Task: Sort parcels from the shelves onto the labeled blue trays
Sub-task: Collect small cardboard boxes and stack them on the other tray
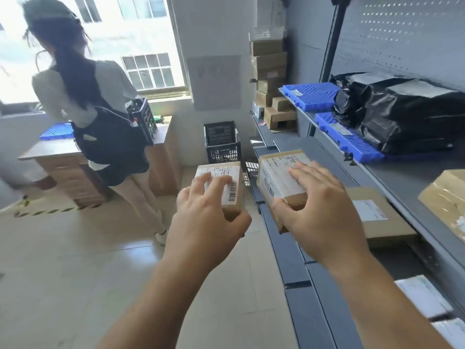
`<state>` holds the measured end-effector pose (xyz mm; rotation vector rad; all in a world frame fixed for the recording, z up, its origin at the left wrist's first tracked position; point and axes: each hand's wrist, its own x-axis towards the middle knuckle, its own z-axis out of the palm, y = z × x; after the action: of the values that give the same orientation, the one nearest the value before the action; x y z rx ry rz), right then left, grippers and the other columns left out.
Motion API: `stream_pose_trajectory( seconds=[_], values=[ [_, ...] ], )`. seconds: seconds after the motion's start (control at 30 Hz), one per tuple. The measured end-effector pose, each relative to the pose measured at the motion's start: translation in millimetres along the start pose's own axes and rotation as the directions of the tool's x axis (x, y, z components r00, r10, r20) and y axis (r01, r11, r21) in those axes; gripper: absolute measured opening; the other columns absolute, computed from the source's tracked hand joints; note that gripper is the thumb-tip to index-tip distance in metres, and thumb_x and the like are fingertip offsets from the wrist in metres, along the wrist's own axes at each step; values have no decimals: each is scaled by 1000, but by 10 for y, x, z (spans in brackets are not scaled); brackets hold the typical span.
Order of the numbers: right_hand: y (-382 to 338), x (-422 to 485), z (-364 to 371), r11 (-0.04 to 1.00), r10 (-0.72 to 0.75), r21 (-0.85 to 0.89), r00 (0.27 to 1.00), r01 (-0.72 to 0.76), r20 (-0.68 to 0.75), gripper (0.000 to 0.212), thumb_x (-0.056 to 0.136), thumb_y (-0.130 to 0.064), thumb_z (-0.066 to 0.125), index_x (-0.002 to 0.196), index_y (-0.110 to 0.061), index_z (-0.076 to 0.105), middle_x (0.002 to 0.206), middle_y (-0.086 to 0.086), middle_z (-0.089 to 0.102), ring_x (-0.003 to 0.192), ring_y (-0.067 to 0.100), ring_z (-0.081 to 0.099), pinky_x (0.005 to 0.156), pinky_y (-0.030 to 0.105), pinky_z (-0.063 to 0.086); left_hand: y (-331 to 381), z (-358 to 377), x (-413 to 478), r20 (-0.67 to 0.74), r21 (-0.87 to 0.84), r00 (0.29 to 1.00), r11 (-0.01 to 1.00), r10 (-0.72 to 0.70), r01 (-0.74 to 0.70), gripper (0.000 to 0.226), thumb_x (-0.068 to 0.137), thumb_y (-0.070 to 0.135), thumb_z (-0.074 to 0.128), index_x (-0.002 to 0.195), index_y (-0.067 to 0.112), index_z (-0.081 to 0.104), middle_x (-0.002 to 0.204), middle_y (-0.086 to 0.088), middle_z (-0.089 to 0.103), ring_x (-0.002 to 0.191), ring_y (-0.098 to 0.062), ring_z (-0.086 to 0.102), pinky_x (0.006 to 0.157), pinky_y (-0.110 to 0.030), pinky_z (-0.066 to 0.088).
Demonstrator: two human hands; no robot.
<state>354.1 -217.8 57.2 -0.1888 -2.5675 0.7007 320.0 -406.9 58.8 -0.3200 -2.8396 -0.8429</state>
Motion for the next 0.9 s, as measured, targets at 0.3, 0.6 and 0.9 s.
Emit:
stream_pose_trajectory(
  seconds=[0.3,0.6,0.9],
  values=[
    [-210,1262,1053,1000,-21,1,998,21,52,64,84,-43,69,142,-18,58,152,-5,52,148,13,32,120,30,24,-770,78,1393,-11,28,998,997,-65,65,63,84,52,64,142,47,40,160,14,24,141,-21,26,98,-37,39],
    [-488,2525,1898,998,52,-34,995,-50,81,61,85,-44,67,141,-24,58,153,-7,50,150,11,28,117,34,31,-1370,113,2897,62,60,998,998,-22,18,61,85,54,61,141,48,38,162,13,22,144,-21,23,101,-39,41],
    [-172,3741,2530,998,63,-9,996,-63,64,58,84,-40,70,138,-21,62,150,-6,54,148,13,32,116,32,31,-1533,503,4223,95,60,995,998,-6,0,60,83,54,62,139,48,39,159,14,24,142,-22,25,102,-40,44]
  ],
)
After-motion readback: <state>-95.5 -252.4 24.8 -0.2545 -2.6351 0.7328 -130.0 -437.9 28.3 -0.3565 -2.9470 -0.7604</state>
